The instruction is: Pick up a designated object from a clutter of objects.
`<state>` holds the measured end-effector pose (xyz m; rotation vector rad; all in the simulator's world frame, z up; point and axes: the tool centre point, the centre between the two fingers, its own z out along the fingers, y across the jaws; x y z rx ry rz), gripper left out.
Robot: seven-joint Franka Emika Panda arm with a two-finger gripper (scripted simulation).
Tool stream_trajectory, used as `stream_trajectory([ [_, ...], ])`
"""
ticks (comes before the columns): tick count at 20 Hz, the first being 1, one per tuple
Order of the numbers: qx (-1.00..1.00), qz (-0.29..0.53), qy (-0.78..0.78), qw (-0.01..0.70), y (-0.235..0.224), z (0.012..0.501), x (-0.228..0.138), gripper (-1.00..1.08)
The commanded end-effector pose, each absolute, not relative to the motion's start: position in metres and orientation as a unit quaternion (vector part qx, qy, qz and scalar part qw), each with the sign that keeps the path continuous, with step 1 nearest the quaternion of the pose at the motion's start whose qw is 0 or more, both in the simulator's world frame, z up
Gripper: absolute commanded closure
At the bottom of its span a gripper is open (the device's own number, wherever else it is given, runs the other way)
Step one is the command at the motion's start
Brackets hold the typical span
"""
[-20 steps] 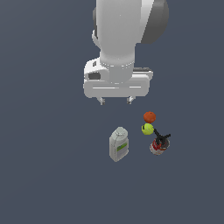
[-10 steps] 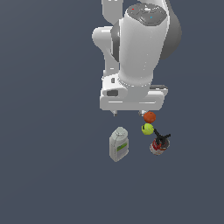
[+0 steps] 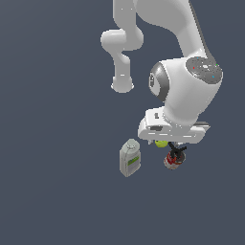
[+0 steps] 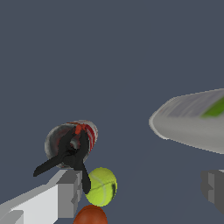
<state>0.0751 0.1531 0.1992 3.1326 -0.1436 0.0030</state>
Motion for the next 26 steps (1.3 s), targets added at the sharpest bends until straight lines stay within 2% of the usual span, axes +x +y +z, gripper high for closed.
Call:
stream_trajectory([
  [1, 0.998, 0.001, -0.056, 0.002, 0.176, 0.180, 0.079, -0.92],
  [12, 0.997, 0.000, -0.079, 0.000, 0.233, 0.131, 0.079, -0.92],
  [20, 0.997, -0.001, -0.079, 0.000, 0.237, 0.125, 0.078, -0.92],
  [26, 0.997, 0.000, -0.080, 0.000, 0.237, 0.097, 0.078, -0.92],
])
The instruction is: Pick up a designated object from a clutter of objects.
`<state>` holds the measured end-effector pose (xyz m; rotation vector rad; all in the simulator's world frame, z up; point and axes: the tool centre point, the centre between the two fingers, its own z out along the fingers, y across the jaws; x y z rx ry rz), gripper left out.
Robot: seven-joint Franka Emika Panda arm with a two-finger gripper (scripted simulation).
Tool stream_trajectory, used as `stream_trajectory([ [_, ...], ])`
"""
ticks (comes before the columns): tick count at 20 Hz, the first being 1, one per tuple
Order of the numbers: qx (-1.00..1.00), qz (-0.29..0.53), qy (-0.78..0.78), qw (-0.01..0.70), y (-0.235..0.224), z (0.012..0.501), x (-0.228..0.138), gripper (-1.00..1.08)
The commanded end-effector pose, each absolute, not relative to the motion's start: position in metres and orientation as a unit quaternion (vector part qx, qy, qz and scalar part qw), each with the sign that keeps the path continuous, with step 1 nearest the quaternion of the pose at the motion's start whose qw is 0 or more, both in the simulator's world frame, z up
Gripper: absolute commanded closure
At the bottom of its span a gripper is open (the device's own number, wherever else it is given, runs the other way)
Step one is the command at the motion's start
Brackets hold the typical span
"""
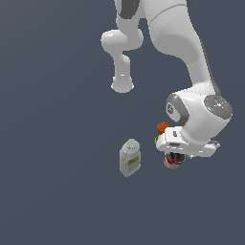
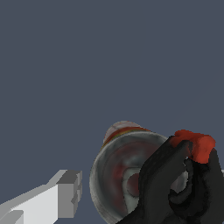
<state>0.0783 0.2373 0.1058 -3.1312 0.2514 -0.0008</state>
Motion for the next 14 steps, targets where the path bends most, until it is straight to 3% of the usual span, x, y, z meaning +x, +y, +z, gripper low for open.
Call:
stream_trajectory([
  [1, -0.997, 0.000, 0.080, 0.000, 0.237, 0.092, 0.077, -0.92],
  [9, -0.997, 0.000, 0.081, 0.000, 0.238, 0.077, 0.079, -0.92],
  [10, -0.997, 0.000, 0.081, 0.000, 0.238, 0.077, 0.079, 1.08],
  [14, -0.997, 0.000, 0.081, 0.000, 0.238, 0.077, 0.079, 1.08],
])
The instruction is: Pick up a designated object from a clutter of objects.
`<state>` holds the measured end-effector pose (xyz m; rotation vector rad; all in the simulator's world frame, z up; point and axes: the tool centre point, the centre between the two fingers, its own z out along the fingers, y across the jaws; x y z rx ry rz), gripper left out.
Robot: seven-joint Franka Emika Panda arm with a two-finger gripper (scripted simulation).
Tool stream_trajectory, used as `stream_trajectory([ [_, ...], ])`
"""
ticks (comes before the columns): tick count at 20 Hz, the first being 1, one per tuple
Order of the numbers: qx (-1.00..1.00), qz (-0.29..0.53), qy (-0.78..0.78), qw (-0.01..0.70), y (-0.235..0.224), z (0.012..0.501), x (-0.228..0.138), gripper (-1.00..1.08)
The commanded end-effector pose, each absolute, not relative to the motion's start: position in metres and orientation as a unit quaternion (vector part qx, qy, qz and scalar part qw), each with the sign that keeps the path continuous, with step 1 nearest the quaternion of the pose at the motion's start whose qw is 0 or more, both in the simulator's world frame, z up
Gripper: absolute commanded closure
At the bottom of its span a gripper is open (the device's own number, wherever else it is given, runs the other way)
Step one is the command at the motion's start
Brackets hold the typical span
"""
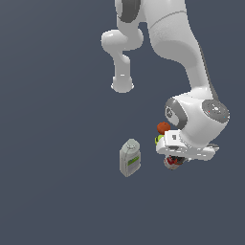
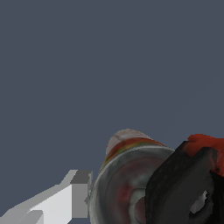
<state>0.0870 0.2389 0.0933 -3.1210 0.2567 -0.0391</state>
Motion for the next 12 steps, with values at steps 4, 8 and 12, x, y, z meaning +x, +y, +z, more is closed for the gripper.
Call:
stream_trajectory([
  [4, -0.997, 0.000, 0.081, 0.000, 0.238, 0.077, 0.079, 1.08],
  [8, -0.997, -0.013, 0.082, 0.005, 0.238, 0.095, 0.087, 1.08],
  [12, -0.997, -0.012, 0.082, 0.005, 0.231, 0.104, 0.088, 1.08],
])
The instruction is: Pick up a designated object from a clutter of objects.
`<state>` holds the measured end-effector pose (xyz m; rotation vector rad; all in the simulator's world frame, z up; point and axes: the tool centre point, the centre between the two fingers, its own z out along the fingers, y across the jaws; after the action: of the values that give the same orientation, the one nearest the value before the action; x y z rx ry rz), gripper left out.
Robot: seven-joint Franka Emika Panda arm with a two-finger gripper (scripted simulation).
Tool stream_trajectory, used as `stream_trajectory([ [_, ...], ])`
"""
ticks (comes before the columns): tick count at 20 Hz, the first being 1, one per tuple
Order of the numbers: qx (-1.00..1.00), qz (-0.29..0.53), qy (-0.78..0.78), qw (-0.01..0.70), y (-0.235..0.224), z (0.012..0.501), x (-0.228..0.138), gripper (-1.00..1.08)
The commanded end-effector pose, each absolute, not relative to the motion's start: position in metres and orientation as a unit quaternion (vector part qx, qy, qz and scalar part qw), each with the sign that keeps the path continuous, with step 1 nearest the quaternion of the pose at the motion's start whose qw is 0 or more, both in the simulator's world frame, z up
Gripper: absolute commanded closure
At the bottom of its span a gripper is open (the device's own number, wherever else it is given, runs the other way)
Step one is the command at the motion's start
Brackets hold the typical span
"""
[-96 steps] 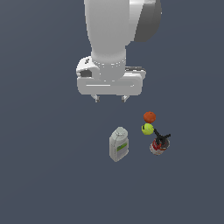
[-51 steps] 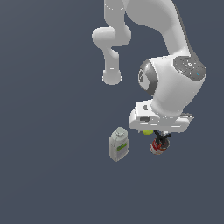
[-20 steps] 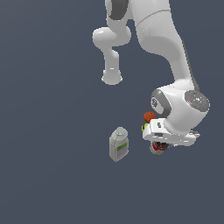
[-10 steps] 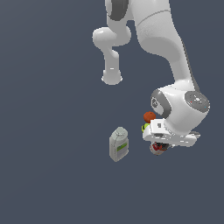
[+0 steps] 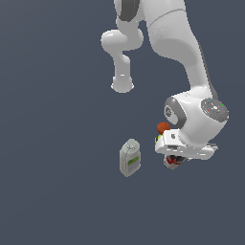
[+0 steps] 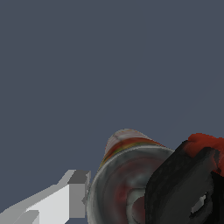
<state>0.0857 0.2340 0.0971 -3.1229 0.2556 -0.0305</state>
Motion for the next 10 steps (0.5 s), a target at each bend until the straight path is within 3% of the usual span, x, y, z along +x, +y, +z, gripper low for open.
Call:
stream_trajectory([
  [1, -0.997, -0.012, 0.082, 0.005, 0.228, 0.107, 0.088, 1.08],
  [10, -0.997, -0.010, 0.082, 0.004, 0.179, 0.167, 0.093, 1.08],
])
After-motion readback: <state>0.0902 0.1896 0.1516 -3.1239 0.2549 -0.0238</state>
